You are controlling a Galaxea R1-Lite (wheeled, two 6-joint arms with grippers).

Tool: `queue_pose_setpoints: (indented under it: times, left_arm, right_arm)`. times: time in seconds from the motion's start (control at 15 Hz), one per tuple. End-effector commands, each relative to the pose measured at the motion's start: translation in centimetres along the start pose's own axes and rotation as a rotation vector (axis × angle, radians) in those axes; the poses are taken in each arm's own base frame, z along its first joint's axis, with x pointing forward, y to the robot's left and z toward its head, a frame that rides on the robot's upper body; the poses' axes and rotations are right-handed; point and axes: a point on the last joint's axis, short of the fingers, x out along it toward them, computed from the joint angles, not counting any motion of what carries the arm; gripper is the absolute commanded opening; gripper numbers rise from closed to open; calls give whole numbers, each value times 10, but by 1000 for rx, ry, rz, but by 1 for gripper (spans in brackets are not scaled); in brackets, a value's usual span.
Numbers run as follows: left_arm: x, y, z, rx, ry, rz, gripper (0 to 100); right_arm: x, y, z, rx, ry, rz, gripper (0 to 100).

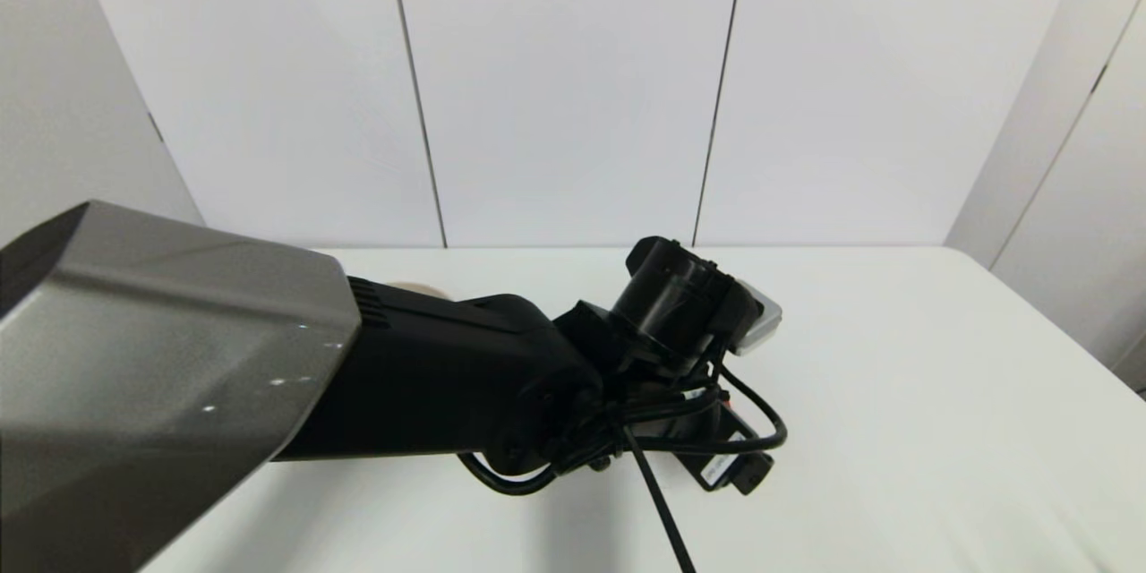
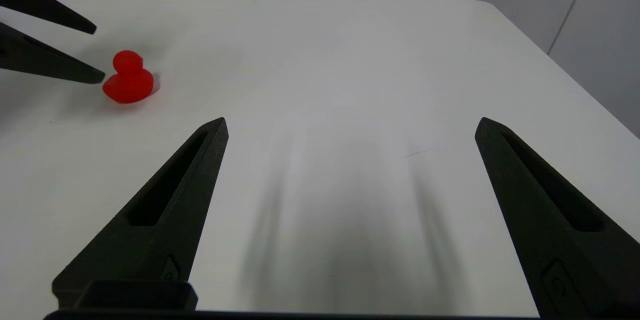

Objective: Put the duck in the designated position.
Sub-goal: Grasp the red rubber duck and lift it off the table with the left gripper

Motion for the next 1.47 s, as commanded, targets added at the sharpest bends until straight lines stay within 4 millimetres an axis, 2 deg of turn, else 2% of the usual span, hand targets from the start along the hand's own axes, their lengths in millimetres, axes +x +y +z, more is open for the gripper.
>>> queue_pose_setpoints:
  times: [0.07,0.47,1.47]
  left_arm:
    - [17,0,0,0,9,-1,100]
    - [37,-1,-6,-1,24,-6,100]
    - [46,2,-12,-4,20,1,100]
  right_arm:
    - [1,0,-3,0,9,1,100]
    - [1,0,-3,0,9,1,100]
    - [1,0,-3,0,9,1,100]
